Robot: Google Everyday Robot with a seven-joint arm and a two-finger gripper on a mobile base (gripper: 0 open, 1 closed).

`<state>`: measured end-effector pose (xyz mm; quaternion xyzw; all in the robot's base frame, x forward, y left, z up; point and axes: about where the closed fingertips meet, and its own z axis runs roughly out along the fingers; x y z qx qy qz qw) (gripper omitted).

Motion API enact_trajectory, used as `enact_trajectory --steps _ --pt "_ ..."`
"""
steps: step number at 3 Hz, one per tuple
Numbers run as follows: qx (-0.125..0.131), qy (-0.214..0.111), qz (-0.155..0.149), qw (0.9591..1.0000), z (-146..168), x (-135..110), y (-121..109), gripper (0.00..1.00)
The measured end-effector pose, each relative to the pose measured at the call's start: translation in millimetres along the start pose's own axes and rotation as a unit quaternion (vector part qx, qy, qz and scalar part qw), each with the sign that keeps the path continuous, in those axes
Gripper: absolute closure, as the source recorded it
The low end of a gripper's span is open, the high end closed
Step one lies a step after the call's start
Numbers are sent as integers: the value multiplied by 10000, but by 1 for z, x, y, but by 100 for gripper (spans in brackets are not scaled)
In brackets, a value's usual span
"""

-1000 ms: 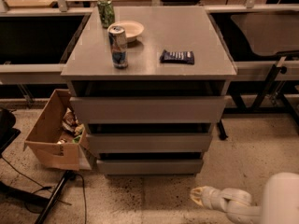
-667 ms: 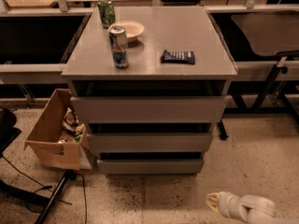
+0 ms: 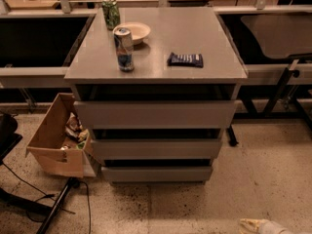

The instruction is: Close bottom drawer

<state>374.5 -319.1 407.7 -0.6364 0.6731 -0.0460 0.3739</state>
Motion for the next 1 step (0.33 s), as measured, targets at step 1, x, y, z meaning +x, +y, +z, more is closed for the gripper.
enact_trajectory --steps 1 --pt "423 51 -170 9989 -57 -42 -36 100"
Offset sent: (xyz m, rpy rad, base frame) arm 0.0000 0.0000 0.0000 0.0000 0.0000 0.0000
